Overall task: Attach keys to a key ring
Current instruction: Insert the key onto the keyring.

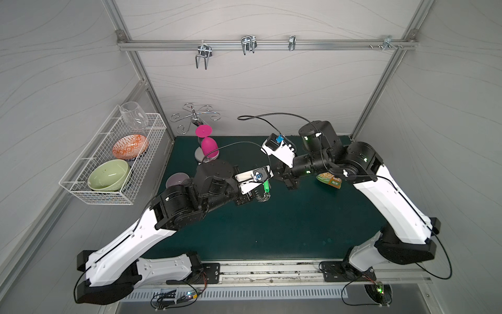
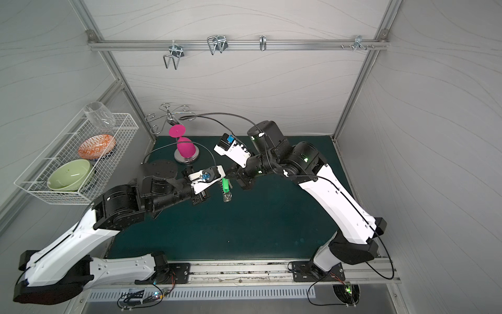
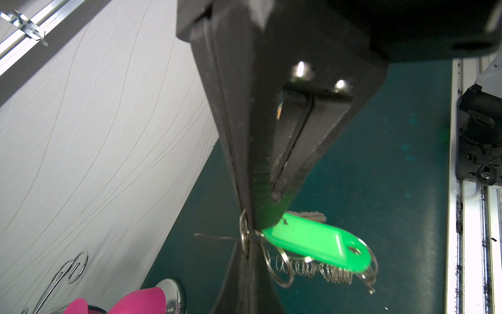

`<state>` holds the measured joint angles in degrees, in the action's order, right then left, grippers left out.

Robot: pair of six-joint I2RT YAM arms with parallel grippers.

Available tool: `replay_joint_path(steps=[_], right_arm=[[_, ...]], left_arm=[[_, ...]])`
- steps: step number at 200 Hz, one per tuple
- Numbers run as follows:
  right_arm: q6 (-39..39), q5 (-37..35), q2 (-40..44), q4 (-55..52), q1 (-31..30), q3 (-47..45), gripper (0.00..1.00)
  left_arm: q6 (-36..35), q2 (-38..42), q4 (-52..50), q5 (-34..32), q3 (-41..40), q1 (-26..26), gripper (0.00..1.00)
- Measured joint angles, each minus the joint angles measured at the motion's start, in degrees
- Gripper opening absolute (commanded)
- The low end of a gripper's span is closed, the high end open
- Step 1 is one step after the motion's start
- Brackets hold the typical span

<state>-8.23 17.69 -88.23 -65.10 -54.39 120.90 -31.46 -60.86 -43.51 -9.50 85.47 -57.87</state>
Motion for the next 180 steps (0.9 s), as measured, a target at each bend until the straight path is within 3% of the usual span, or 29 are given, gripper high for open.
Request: replay_joint_path(steps=[99, 180], right_arm=[[2.7, 0.0, -0.2, 1.2, -0.1, -0.5, 0.0], [4.6, 12.7, 3.7, 6.3, 4.1, -5.1, 0.0]], left_arm=[[0.1, 2.4, 1.9, 0.8, -1.4, -0.2, 0.0], [4.3, 5.8, 8.4, 5.8, -4.3, -0.3, 0.0]])
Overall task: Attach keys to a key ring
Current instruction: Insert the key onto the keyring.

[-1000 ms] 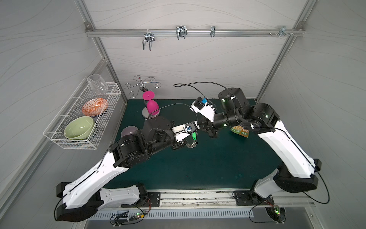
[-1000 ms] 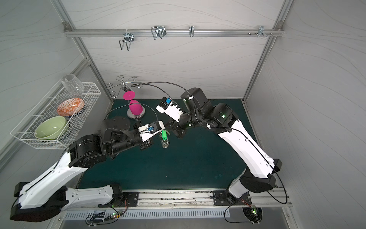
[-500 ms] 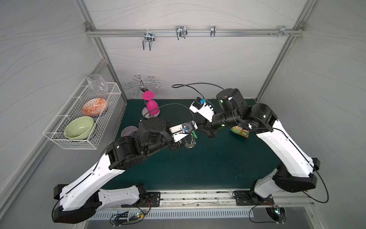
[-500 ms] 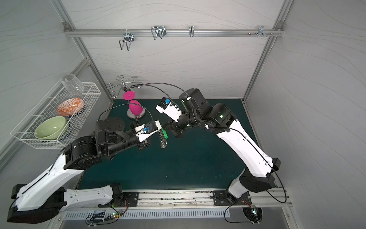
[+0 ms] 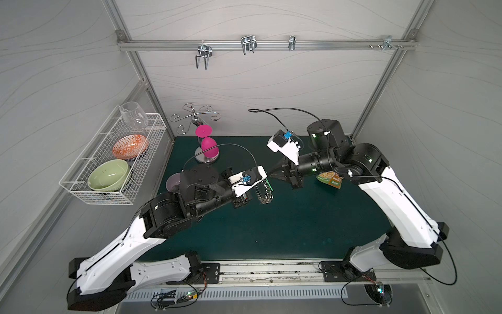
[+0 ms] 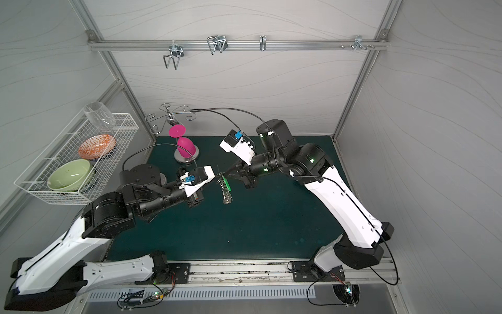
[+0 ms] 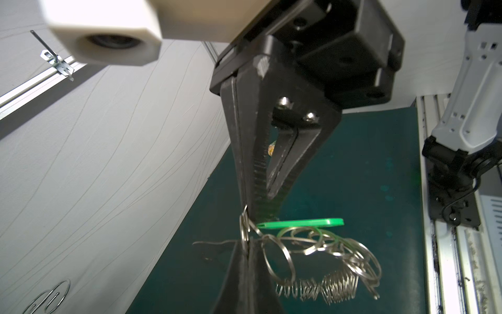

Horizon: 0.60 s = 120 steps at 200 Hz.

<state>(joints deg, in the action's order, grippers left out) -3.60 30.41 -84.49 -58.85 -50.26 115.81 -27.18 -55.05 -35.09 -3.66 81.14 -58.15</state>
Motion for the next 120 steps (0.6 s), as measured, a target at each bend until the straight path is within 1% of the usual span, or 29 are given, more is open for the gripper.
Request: replay_joint_path(steps=[51, 120], right_arm=[[2.0, 7.6, 0.1, 1.9, 1.6, 0.4, 0.0], [4.2, 11.1, 1.6, 3.5, 2.6, 0.4, 0.0]], left_arm=[[6.4, 1.9, 3.4, 3.2, -1.0, 0.0, 0.0], [13.4, 3.2, 8.3, 5.9, -2.9, 0.0, 0.0]])
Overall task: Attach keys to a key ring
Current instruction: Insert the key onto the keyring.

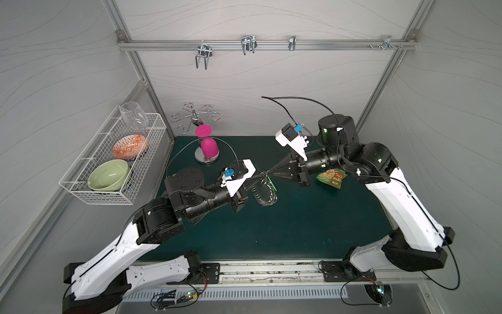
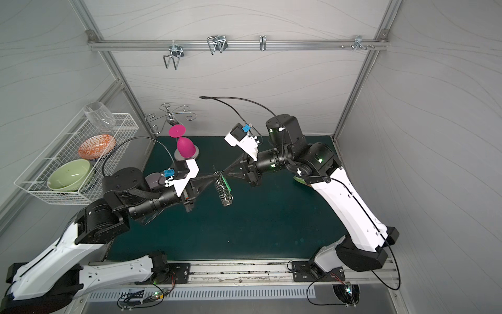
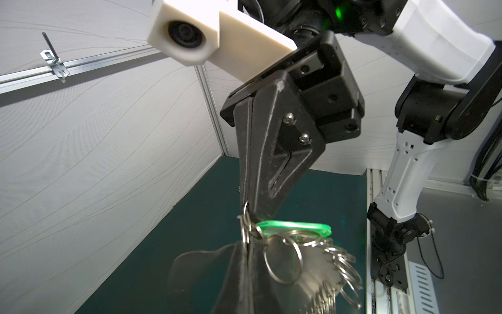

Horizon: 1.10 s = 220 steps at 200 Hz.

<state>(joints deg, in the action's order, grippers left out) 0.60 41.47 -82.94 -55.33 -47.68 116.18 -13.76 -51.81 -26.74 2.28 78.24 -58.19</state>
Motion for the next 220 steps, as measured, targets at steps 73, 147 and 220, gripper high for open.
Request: replay_joint_path(steps=[73, 147, 220], right_arm=[[3.4, 5.0, 0.4, 0.8, 0.6, 0.4, 0.0], [3.5, 0.3, 5.5, 3.1, 2.5, -4.7, 0.54], [3.9, -4.4, 13.0, 8.9, 4.7, -9.4, 0.66]], left_arm=[[6.4, -0.1, 2.7, 3.5, 0.3, 0.0, 0.0], [10.0, -0.9, 2.6, 6.6, 2.4, -0.5, 0.0], [11.6, -1.1, -0.4, 8.6, 8.1, -0.5, 0.0]])
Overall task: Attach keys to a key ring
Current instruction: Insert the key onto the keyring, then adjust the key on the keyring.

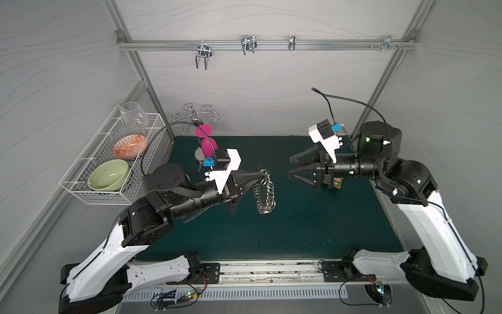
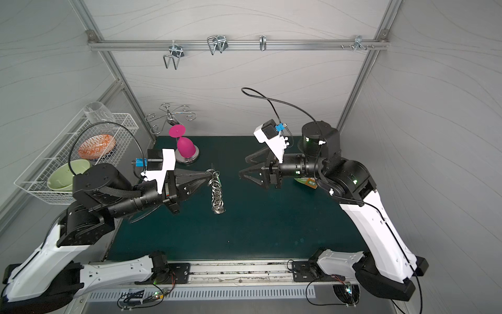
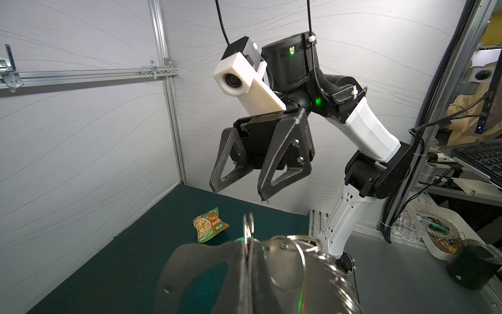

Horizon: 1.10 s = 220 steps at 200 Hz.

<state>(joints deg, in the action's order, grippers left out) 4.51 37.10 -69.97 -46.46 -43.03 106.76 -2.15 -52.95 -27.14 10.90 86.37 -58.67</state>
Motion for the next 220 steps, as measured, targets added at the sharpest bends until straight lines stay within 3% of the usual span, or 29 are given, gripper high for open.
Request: replay_joint_path(steps=[24, 82, 137, 220], right_arm=[[0.0, 1.5, -2.0, 0.8, 0.0, 2.9, 0.64], [1.1, 8.7, -8.1, 1.8, 0.0, 10.4, 0.34], [3.0, 14.0, -8.6, 1.9, -1.3, 11.4, 0.34], [1.0, 13.8, -6.1, -2.6, -3.0, 8.1, 0.3]], left_arm=[[0.9, -0.4, -0.1, 0.8, 0.2, 0.0, 0.0], [3.5, -2.5, -2.5, 2.7, 0.4, 0.0, 0.0], [5.7, -3.1, -2.4, 3.7, 0.4, 0.0, 0.0], [9.8, -5.2, -0.4, 6.1, 0.4, 0.0, 0.0]])
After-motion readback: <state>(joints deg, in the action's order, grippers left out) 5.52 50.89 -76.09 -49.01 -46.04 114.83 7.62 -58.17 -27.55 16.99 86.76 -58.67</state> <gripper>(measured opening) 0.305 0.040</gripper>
